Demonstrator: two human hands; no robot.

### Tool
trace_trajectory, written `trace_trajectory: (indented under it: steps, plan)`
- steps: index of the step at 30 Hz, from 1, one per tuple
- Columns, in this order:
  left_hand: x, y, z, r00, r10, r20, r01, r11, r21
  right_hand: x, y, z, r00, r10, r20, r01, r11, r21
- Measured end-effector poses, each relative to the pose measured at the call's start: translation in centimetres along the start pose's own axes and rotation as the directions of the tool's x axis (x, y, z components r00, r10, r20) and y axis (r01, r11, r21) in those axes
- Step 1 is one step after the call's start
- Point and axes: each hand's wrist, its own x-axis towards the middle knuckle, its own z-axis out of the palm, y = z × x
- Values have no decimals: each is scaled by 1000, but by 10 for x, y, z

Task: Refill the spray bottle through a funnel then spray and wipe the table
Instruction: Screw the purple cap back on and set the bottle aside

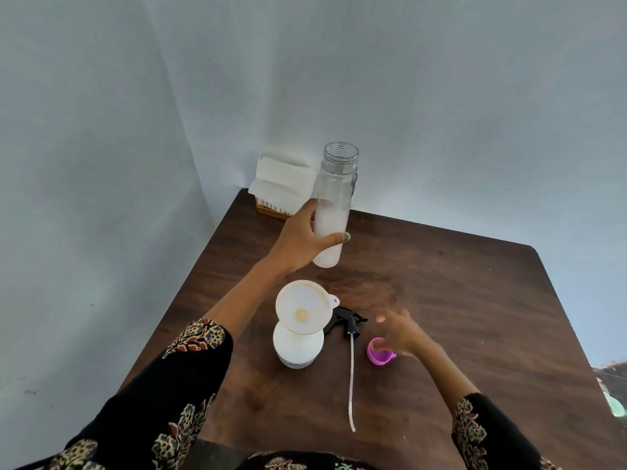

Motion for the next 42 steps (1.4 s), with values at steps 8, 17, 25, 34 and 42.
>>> trace_trajectory:
  steps: [8, 17, 25, 34, 42]
  plan:
    - [5, 2, 0, 1000, -4, 25, 4, 1000, 4, -6, 1, 26, 997, 41, -63, -37, 998, 55]
    - [6, 3, -3, 999, -8, 53, 9, 1000, -4, -12, -10, -19, 981, 132, -142, -85, 951, 298]
    - [7, 4, 0, 993, 9, 122, -7, 1000, -14, -44, -91, -161, 920, -68, -386, 380, 392, 837]
    - [20, 2, -2, 987, 25, 158, -35, 998, 58, -74, -169, -236, 817, -396, -420, 576, 520, 631]
    - [24, 2, -8, 989, 10, 150, -22, 996, 81, -90, -184, -251, 760, -610, -226, 649, 730, 212]
